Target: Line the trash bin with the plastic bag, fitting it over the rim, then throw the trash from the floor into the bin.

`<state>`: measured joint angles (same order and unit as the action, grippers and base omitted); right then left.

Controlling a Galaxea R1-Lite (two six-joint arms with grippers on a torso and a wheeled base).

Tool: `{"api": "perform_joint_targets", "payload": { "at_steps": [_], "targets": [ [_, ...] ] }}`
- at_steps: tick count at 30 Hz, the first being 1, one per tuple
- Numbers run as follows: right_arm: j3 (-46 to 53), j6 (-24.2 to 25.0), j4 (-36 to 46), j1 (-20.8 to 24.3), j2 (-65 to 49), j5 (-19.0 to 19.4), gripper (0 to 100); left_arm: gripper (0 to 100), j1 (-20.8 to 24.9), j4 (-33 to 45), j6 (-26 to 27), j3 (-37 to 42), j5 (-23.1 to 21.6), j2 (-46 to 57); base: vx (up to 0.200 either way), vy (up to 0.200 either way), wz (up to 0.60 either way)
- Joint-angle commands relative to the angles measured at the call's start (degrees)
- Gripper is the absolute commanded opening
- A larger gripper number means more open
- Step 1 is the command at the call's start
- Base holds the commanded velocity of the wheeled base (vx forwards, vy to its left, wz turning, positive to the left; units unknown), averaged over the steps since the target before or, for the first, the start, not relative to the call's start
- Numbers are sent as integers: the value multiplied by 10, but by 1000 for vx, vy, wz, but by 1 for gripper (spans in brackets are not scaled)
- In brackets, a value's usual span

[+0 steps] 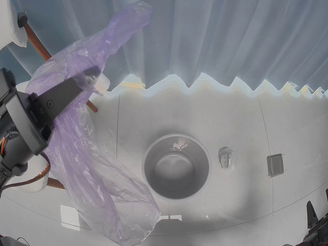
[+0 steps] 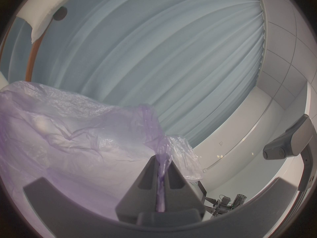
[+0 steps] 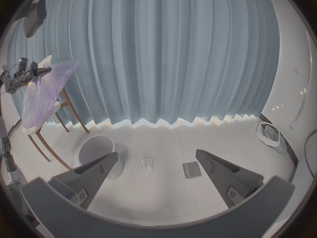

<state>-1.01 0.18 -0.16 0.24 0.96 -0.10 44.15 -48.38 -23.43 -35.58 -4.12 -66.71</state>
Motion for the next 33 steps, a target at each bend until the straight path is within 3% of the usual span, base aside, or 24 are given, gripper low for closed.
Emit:
{"api": "perform_joint_targets", "payload": {
  "at_steps": [1, 10, 14, 20, 33],
  "targets": [
    [10, 0, 0, 0, -10, 0, 100, 0, 2, -6, -1, 5, 0, -26, 0, 0, 0],
    [10, 0, 0, 0, -10, 0, 100, 0, 26, -12, -34, -13, -4, -47, 0, 0, 0],
    [10, 0, 0, 0, -10, 0, 100, 0, 42, -62, -114, -42, -8, -69, 0, 0, 0],
    [10, 0, 0, 0, -10, 0, 100, 0, 64, -139, -178, -48, -8, -102, 0, 0, 0],
    [10, 0, 0, 0, -10, 0, 100, 0, 59, -181, -185, -40, -7, -132, 0, 0, 0]
  ]
}}
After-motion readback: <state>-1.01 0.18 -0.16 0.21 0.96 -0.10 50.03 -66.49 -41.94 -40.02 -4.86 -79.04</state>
